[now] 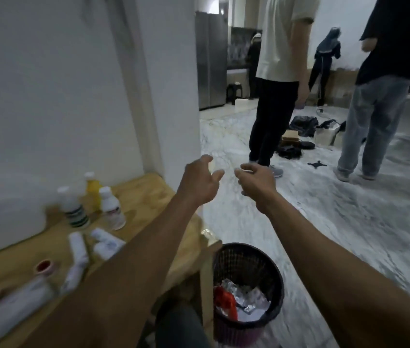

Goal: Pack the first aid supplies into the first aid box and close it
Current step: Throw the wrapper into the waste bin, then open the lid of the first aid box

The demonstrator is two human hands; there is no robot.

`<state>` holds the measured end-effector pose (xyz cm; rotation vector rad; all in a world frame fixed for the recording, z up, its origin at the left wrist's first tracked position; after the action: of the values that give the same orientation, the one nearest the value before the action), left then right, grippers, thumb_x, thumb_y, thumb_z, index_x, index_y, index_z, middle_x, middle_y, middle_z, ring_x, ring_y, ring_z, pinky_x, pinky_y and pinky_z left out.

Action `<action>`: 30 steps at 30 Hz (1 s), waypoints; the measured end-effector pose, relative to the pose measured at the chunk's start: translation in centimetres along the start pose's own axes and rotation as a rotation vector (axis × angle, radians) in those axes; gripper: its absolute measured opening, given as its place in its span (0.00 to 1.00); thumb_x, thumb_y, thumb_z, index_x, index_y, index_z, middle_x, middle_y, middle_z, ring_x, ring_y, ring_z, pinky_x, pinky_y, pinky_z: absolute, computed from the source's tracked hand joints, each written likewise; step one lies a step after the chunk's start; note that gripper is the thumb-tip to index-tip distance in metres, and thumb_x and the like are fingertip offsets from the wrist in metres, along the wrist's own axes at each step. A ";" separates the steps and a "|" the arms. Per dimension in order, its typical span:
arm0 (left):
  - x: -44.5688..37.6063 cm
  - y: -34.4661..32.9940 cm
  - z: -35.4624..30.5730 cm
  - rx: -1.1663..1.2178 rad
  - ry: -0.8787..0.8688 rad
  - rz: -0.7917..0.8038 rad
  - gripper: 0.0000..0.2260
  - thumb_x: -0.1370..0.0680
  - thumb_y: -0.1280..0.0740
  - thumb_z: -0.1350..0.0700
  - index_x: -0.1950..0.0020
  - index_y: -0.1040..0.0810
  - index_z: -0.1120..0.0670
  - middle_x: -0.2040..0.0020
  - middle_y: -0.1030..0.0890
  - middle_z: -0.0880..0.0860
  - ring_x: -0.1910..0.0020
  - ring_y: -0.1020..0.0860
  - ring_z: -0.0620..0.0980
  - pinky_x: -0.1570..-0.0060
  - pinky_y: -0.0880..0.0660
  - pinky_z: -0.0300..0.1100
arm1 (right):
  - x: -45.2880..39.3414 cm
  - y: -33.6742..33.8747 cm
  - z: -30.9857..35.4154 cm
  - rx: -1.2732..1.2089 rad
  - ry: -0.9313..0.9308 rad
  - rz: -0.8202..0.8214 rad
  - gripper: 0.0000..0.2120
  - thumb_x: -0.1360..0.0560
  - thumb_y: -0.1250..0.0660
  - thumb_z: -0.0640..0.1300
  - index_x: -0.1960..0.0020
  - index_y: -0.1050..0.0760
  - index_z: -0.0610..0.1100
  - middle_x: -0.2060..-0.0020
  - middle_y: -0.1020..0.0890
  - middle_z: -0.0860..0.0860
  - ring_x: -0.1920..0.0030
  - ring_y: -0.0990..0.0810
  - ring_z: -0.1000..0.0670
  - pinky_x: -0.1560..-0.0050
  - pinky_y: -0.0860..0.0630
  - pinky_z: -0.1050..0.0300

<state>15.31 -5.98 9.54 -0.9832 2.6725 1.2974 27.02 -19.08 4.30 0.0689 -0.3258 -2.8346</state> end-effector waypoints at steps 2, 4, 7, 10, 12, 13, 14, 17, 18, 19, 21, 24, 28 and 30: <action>1.2 4.6 0.3 0.028 -0.008 -0.056 0.24 0.22 0.34 0.46 0.29 0.29 0.53 0.31 0.25 0.55 0.35 0.24 0.54 0.38 0.29 0.45 | 1.4 -2.0 3.5 -0.067 0.040 0.087 0.19 0.27 0.29 0.49 0.38 0.21 0.44 0.52 0.16 0.48 0.51 0.16 0.48 0.51 0.17 0.49; 2.8 9.4 1.0 0.032 -0.008 -0.122 0.23 0.23 0.33 0.45 0.30 0.27 0.53 0.33 0.23 0.55 0.37 0.22 0.53 0.38 0.28 0.44 | 3.2 -4.3 6.6 -0.125 0.066 0.185 0.17 0.26 0.28 0.46 0.39 0.21 0.43 0.52 0.16 0.46 0.52 0.15 0.48 0.55 0.17 0.51; 5.7 16.2 2.9 -0.022 0.009 -0.236 0.21 0.23 0.31 0.46 0.35 0.24 0.55 0.36 0.21 0.56 0.39 0.22 0.53 0.36 0.27 0.48 | 6.2 -8.3 10.6 -0.182 0.114 0.330 0.16 0.26 0.27 0.44 0.40 0.21 0.42 0.49 0.16 0.44 0.50 0.15 0.46 0.59 0.19 0.53; 9.5 22.0 5.6 -0.065 0.068 -0.333 0.20 0.23 0.32 0.46 0.36 0.23 0.56 0.38 0.20 0.56 0.41 0.20 0.52 0.38 0.26 0.49 | 9.7 -12.8 13.7 -0.185 0.172 0.465 0.14 0.26 0.28 0.42 0.41 0.20 0.41 0.48 0.16 0.42 0.50 0.15 0.44 0.58 0.19 0.51; 12.4 25.4 7.7 -0.076 0.129 -0.393 0.20 0.23 0.32 0.46 0.35 0.23 0.55 0.38 0.20 0.55 0.42 0.20 0.51 0.39 0.25 0.48 | 12.0 -15.8 15.3 -0.189 0.196 0.545 0.13 0.26 0.27 0.42 0.42 0.20 0.41 0.48 0.16 0.41 0.48 0.15 0.43 0.55 0.19 0.49; 13.9 26.9 8.9 -0.081 0.162 -0.422 0.20 0.23 0.31 0.46 0.36 0.23 0.55 0.38 0.20 0.54 0.42 0.20 0.51 0.39 0.25 0.48 | 13.0 -17.2 15.8 -0.189 0.205 0.580 0.13 0.26 0.27 0.42 0.43 0.20 0.41 0.48 0.16 0.41 0.48 0.15 0.43 0.55 0.19 0.49; 15.3 28.3 10.0 -0.088 0.193 -0.449 0.19 0.23 0.31 0.47 0.36 0.22 0.55 0.38 0.20 0.54 0.42 0.20 0.51 0.40 0.25 0.47 | 14.0 -18.7 16.3 -0.186 0.212 0.615 0.13 0.26 0.27 0.42 0.43 0.20 0.41 0.48 0.16 0.41 0.48 0.15 0.43 0.56 0.19 0.49; 19.3 32.0 13.7 -0.107 0.281 -0.522 0.18 0.24 0.30 0.48 0.37 0.22 0.56 0.39 0.19 0.55 0.43 0.19 0.51 0.42 0.23 0.47 | 16.9 -23.3 17.1 -0.177 0.222 0.709 0.13 0.26 0.27 0.42 0.43 0.20 0.41 0.49 0.16 0.41 0.49 0.15 0.43 0.57 0.18 0.50; 20.4 33.0 14.9 -0.122 0.312 -0.543 0.18 0.24 0.30 0.49 0.37 0.22 0.56 0.39 0.19 0.55 0.43 0.19 0.51 0.42 0.23 0.47 | 17.7 -24.7 17.2 -0.170 0.226 0.733 0.12 0.26 0.27 0.41 0.43 0.20 0.41 0.49 0.16 0.40 0.49 0.15 0.43 0.57 0.18 0.50; 21.5 33.9 16.1 -0.139 0.346 -0.562 0.18 0.24 0.30 0.49 0.37 0.21 0.56 0.39 0.19 0.55 0.43 0.19 0.51 0.42 0.23 0.46 | 18.5 -26.0 17.3 -0.161 0.230 0.752 0.12 0.26 0.28 0.41 0.43 0.20 0.41 0.50 0.16 0.40 0.49 0.15 0.44 0.57 0.18 0.50; 23.2 35.3 18.5 -0.160 0.407 -0.588 0.18 0.24 0.30 0.49 0.37 0.21 0.56 0.39 0.18 0.55 0.44 0.19 0.51 0.42 0.23 0.46 | 19.9 -28.6 17.3 -0.138 0.241 0.779 0.12 0.26 0.28 0.41 0.43 0.19 0.42 0.51 0.16 0.41 0.50 0.15 0.45 0.55 0.17 0.49; 24.4 36.2 21.9 -0.177 0.474 -0.598 0.17 0.24 0.29 0.50 0.38 0.21 0.56 0.40 0.18 0.55 0.44 0.19 0.51 0.42 0.23 0.47 | 21.4 -32.3 16.7 -0.082 0.279 0.793 0.13 0.26 0.29 0.42 0.42 0.19 0.43 0.53 0.15 0.44 0.51 0.15 0.46 0.50 0.17 0.44; 24.5 36.5 26.6 -0.167 0.536 -0.599 0.18 0.24 0.29 0.51 0.37 0.22 0.56 0.39 0.18 0.55 0.44 0.19 0.53 0.43 0.22 0.49 | 22.4 -36.6 14.9 -0.002 0.334 0.745 0.16 0.27 0.29 0.46 0.39 0.20 0.45 0.48 0.16 0.46 0.49 0.17 0.47 0.45 0.19 0.44; 24.0 36.4 29.0 -0.144 0.568 -0.591 0.19 0.24 0.30 0.51 0.35 0.23 0.56 0.38 0.19 0.55 0.43 0.20 0.54 0.43 0.23 0.49 | 22.5 -38.0 14.3 0.026 0.365 0.694 0.18 0.24 0.31 0.47 0.36 0.22 0.44 0.42 0.18 0.46 0.45 0.20 0.48 0.41 0.22 0.50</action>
<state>-30.92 18.59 9.61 -2.2253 2.2822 1.2059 -6.19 13.02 9.17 0.3905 -0.2422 -2.0796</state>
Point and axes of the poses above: each hand's wrist, its own x-axis away from the middle knuckle, its own y-axis out of the back of the hand, z = x × y, the point moved 10 cm from there along -x, towards the middle knuckle
